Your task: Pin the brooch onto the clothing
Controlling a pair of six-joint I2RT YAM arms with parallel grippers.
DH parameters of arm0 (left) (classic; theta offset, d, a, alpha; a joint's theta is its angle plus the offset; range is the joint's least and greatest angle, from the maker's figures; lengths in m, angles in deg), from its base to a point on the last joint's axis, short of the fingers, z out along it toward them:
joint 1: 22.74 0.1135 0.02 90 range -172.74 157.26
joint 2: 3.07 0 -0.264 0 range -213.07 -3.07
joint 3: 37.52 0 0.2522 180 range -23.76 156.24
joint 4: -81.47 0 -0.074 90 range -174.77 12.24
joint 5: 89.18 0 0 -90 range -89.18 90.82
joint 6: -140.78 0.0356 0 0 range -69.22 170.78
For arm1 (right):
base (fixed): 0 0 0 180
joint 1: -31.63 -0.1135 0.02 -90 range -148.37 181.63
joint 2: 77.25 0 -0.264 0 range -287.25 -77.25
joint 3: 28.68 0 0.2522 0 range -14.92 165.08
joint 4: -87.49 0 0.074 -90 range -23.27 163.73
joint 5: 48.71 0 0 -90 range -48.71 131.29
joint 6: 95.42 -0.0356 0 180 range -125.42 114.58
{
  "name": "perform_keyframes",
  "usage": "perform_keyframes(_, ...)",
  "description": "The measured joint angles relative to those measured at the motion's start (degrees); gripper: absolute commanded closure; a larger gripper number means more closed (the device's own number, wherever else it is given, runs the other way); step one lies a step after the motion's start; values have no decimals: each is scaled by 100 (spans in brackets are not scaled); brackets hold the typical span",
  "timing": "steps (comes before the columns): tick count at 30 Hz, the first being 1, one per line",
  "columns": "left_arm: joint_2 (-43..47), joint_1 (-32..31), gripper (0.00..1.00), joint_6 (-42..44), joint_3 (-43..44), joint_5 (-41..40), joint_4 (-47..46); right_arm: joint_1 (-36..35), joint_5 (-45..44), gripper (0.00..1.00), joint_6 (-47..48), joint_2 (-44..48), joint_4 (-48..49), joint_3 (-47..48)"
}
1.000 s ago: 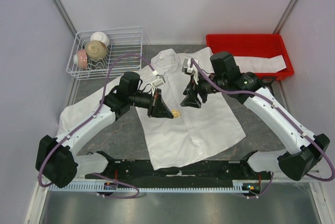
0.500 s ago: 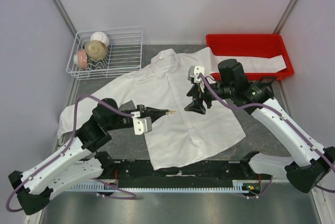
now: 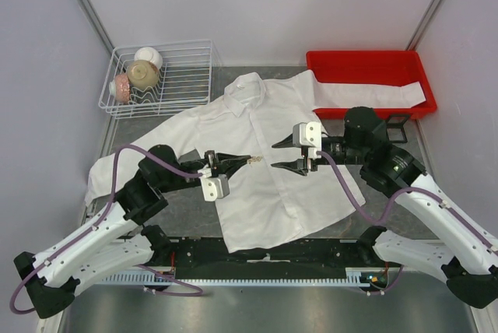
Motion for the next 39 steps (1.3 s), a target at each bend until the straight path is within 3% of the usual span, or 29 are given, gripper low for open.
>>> perform_keyframes(9,-140,0,98,-186,0,173,7,-568,-245,56,201,-179,234,0)
perform_keyframes(15,-170,0,98,-234,0,173,7,-741,-396,73,317,-197,264,0)
perform_keyframes(33,-267,0,98,-245,2,162,114,-1121,-984,75,970,-350,170,0)
perform_keyframes(35,-271,0,98,-245,2,160,151,-1154,-1049,81,1073,-361,118,0)
perform_keyframes(36,-275,0,98,-245,2,157,162,-1169,-1084,90,1130,-369,103,0)
perform_keyframes(39,-297,4,98,-245,13,136,214,-1211,-1165,96,1285,-407,26,0)
